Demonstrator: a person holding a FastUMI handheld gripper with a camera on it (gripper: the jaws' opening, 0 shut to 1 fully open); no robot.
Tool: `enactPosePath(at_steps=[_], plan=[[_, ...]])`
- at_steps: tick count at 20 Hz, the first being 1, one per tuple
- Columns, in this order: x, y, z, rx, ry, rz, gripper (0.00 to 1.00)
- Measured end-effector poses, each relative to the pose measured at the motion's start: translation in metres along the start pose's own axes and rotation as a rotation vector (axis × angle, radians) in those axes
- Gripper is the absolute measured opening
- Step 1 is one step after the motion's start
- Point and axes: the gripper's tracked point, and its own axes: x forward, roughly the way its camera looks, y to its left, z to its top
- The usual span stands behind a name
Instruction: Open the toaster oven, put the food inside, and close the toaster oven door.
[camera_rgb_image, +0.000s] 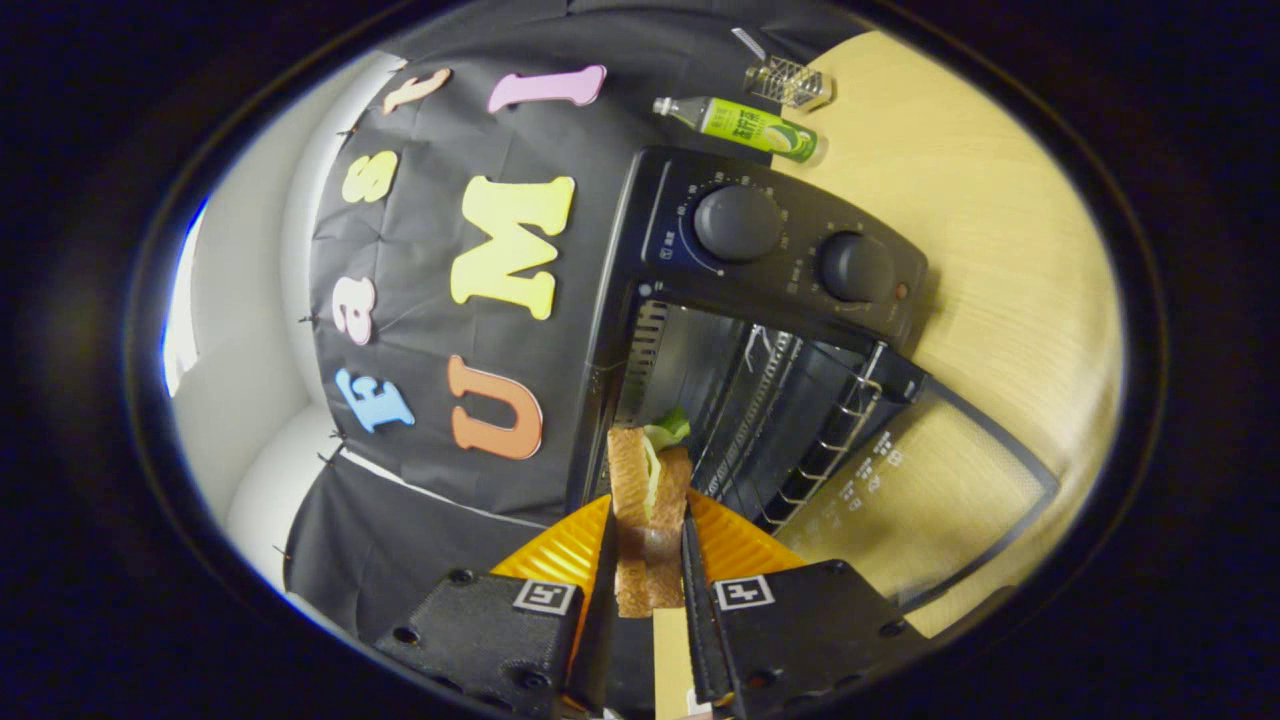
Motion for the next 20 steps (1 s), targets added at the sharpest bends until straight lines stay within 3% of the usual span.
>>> enactPosePath(at_steps=[11,15,20], plan=[[0.066,-0.029,0.02,0.039,-0.123,-0.131,0.41],[0.072,-0.036,0.023,0.051,-0.145,-0.134,0.56],[0.048,-0.03,0.018,0.069,-0.127,-0.115,0.68]])
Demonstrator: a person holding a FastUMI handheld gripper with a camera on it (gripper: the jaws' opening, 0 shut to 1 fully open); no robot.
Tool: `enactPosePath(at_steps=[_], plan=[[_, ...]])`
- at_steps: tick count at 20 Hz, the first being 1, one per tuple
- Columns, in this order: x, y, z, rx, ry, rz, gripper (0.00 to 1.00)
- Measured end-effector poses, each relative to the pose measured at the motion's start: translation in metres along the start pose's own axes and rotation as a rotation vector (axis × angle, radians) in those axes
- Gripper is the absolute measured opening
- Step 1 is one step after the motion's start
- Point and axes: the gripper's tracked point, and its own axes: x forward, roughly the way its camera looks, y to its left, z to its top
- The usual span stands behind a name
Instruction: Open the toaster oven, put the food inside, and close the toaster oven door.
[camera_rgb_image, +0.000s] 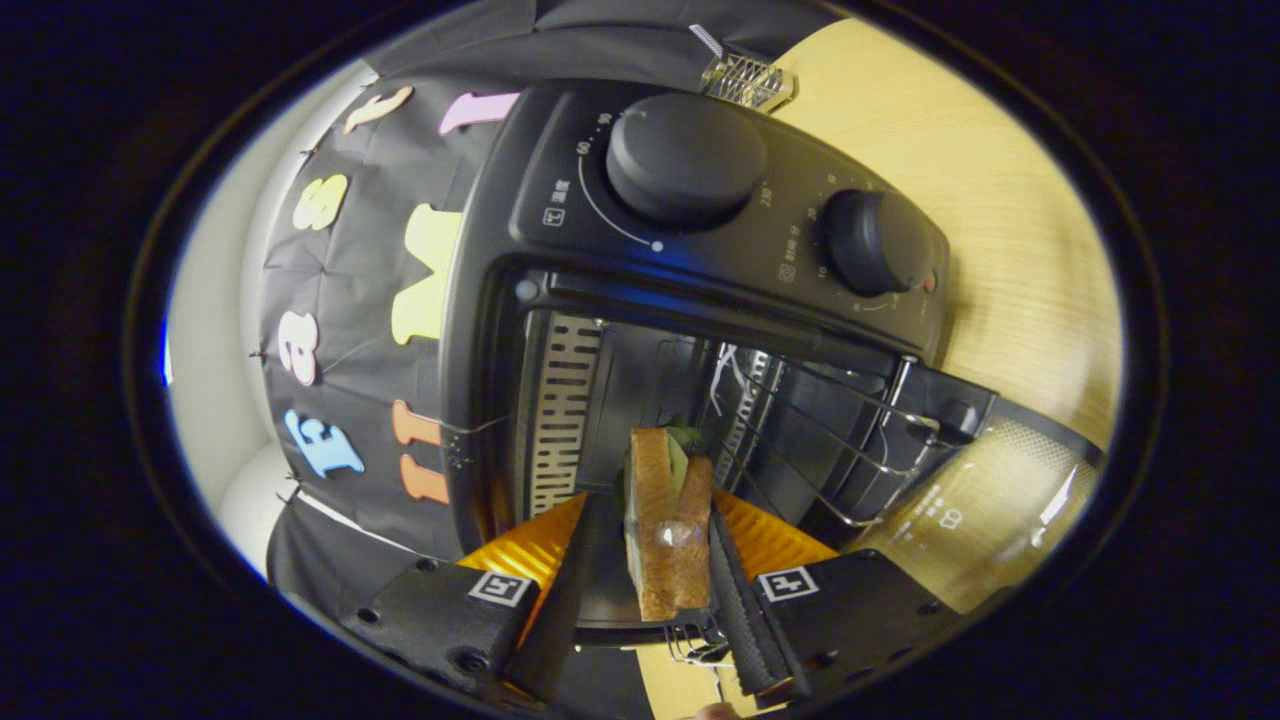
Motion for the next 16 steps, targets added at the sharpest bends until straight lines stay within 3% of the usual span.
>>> enactPosePath(at_steps=[6,13,16], plan=[[-0.021,0.002,0.005,-0.077,-0.04,-0.005,0.92],[-0.012,0.0,-0.013,-0.312,0.059,-0.054,0.94],[-0.01,-0.005,-0.017,-0.454,0.071,-0.131,0.96]])
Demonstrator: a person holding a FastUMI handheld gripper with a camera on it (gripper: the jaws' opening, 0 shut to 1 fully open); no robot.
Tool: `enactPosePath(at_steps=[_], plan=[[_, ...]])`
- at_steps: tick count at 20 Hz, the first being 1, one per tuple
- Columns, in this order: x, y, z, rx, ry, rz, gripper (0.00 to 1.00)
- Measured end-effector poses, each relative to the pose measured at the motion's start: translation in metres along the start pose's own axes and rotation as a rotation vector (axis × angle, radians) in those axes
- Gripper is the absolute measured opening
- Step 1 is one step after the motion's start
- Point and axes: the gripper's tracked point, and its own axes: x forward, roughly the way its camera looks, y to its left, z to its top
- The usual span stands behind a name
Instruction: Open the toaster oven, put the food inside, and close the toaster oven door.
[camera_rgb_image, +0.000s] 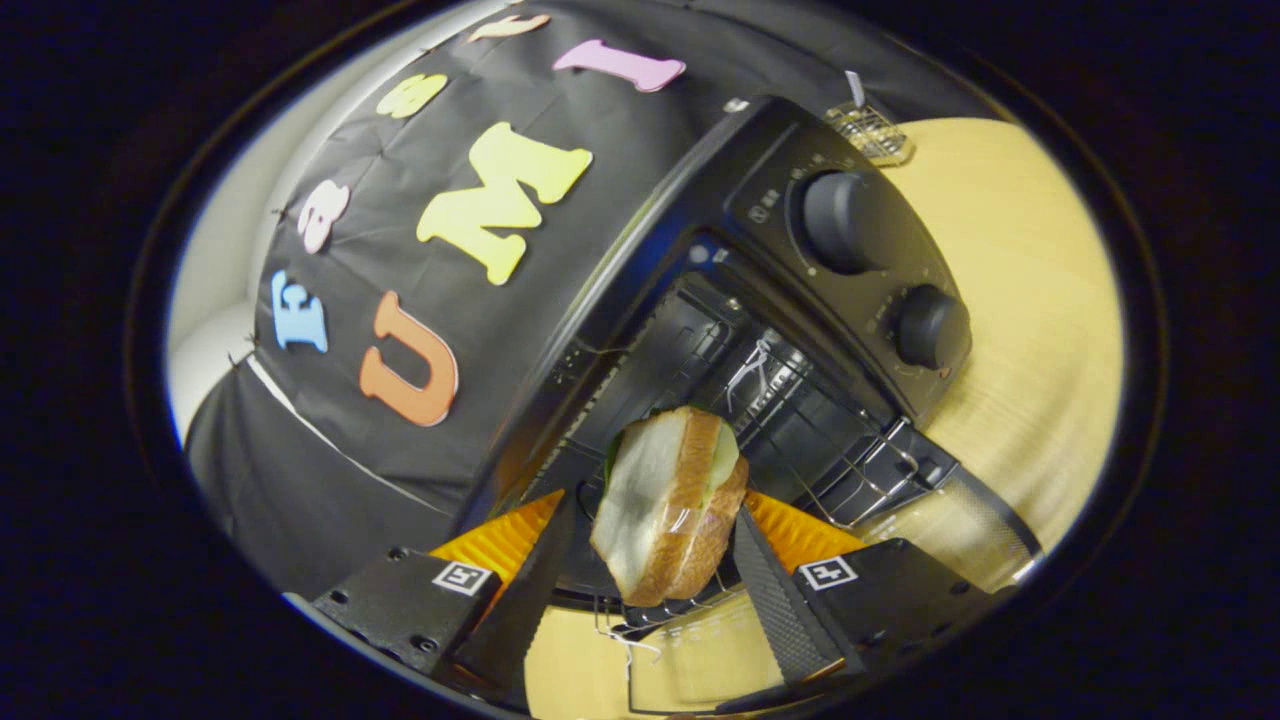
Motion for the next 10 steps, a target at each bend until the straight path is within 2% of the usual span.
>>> enactPosePath(at_steps=[5,10], plan=[[0.004,-0.01,-0.009,-0.328,0.047,-0.109,1.0],[0.0,-0.012,-0.014,-0.572,0.057,-0.155,1.0]])
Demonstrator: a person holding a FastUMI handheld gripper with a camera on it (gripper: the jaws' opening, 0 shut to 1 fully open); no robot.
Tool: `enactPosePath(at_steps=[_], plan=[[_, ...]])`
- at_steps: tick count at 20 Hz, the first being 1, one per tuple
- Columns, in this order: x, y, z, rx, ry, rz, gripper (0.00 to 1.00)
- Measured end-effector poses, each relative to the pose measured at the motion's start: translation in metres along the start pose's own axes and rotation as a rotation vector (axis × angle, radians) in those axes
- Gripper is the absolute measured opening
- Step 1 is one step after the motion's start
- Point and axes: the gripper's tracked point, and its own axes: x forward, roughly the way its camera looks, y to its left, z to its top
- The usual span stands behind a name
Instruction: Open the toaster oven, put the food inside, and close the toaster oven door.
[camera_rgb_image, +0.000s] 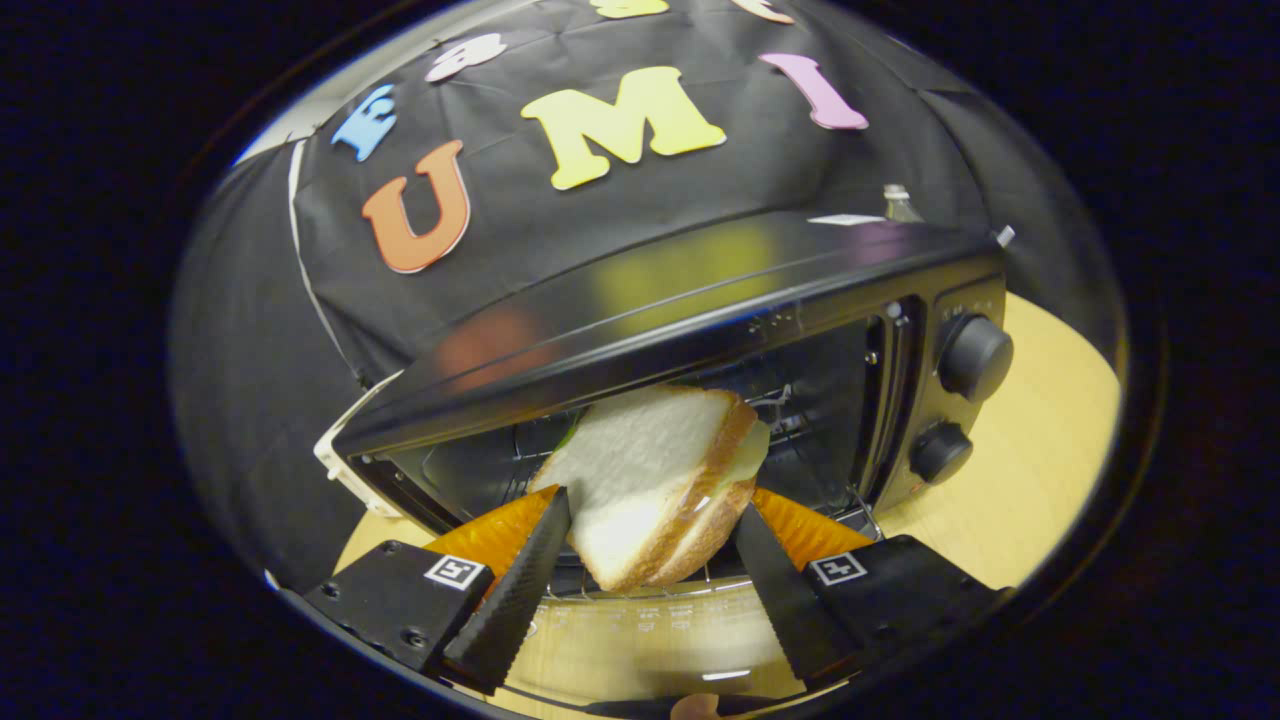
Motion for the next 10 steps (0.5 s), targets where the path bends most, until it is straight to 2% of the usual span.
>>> enactPosePath(at_steps=[4,8,10], plan=[[-0.01,0.01,0.01,-0.103,-0.035,-0.011,1.0],[-0.017,0.023,0.032,-0.043,-0.105,0.077,1.0],[-0.023,0.014,0.036,-0.027,-0.139,0.072,1.0]])
